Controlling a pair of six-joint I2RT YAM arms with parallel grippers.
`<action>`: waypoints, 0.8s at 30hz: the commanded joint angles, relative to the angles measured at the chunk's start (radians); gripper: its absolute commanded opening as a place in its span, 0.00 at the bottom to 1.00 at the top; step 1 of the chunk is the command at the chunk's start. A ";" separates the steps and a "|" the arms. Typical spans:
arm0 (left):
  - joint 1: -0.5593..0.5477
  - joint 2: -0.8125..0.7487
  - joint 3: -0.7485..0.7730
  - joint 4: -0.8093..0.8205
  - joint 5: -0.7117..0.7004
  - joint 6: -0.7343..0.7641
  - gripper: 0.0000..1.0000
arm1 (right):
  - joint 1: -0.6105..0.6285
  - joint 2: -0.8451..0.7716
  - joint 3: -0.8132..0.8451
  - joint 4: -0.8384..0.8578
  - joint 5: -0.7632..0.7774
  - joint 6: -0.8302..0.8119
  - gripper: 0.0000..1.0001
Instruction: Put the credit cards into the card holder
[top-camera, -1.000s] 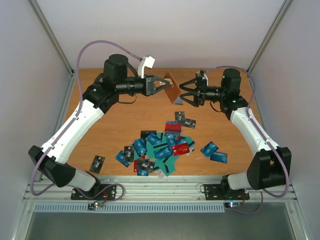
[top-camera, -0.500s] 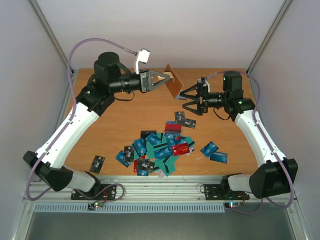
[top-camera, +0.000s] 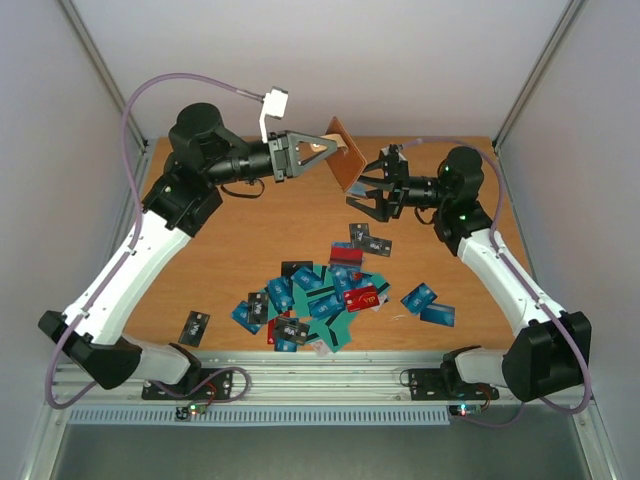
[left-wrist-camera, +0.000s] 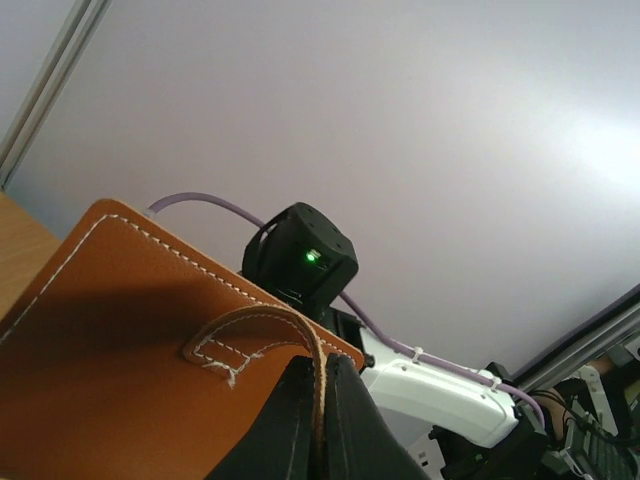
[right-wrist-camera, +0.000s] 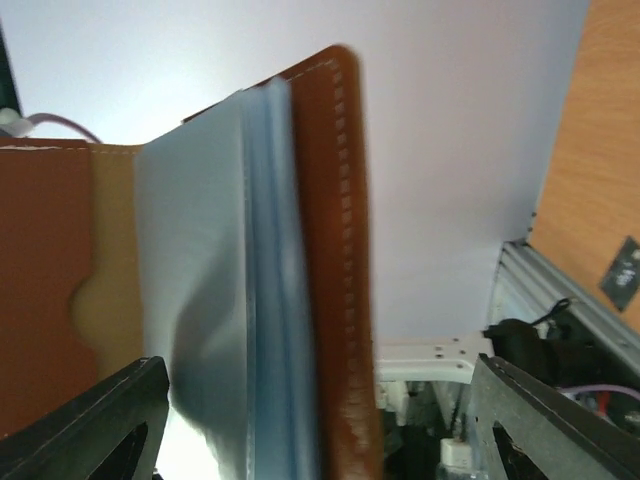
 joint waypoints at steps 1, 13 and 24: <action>0.004 -0.036 -0.005 0.103 0.019 -0.026 0.00 | 0.020 0.009 -0.026 0.409 0.037 0.331 0.81; 0.004 -0.078 -0.101 0.120 -0.015 -0.004 0.00 | 0.021 -0.030 0.035 0.180 0.048 0.201 0.36; 0.007 -0.049 -0.139 0.119 -0.036 0.046 0.00 | 0.021 0.005 0.167 -0.205 0.058 -0.061 0.11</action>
